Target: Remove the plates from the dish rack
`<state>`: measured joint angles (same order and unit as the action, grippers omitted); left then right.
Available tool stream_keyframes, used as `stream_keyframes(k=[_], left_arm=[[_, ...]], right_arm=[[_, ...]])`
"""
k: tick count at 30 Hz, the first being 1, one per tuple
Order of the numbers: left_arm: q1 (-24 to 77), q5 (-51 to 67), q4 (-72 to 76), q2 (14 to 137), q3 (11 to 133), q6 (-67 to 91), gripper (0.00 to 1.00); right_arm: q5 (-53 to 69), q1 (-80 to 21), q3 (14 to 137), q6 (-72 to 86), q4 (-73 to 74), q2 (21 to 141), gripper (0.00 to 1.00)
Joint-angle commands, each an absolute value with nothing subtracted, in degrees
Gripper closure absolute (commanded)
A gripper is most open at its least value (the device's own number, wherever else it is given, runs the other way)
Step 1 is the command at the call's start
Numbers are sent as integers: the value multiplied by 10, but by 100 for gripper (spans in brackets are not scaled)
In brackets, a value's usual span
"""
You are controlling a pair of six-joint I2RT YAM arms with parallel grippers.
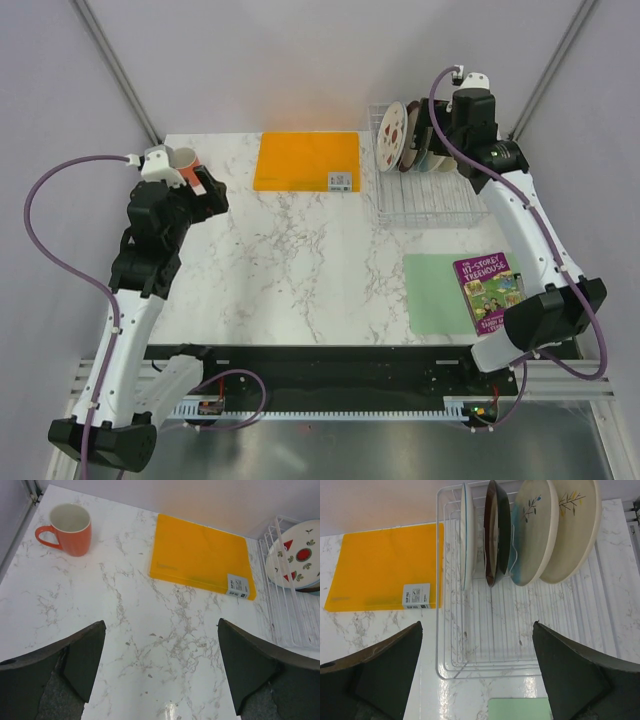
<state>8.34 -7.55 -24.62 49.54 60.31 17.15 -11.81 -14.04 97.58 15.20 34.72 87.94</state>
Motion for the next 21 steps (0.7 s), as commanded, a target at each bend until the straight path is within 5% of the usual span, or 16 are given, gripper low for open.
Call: stream_keyframes(k=[1,5,13,21], left_arm=[[79,-107,-240,523,655,173,0],[79,-122,-246,529,657,188,0],[77,-111,-221,560,658,146,0],[77,-112,-200,578,635,145,0]], right_arm=[[-115,-142,1010,142,321,925,2],[-97,-126,1030,187,269,976,2],[-117,-125,1314,152,322,1207,3],[-152,-126,1344,116,308,1284,10]])
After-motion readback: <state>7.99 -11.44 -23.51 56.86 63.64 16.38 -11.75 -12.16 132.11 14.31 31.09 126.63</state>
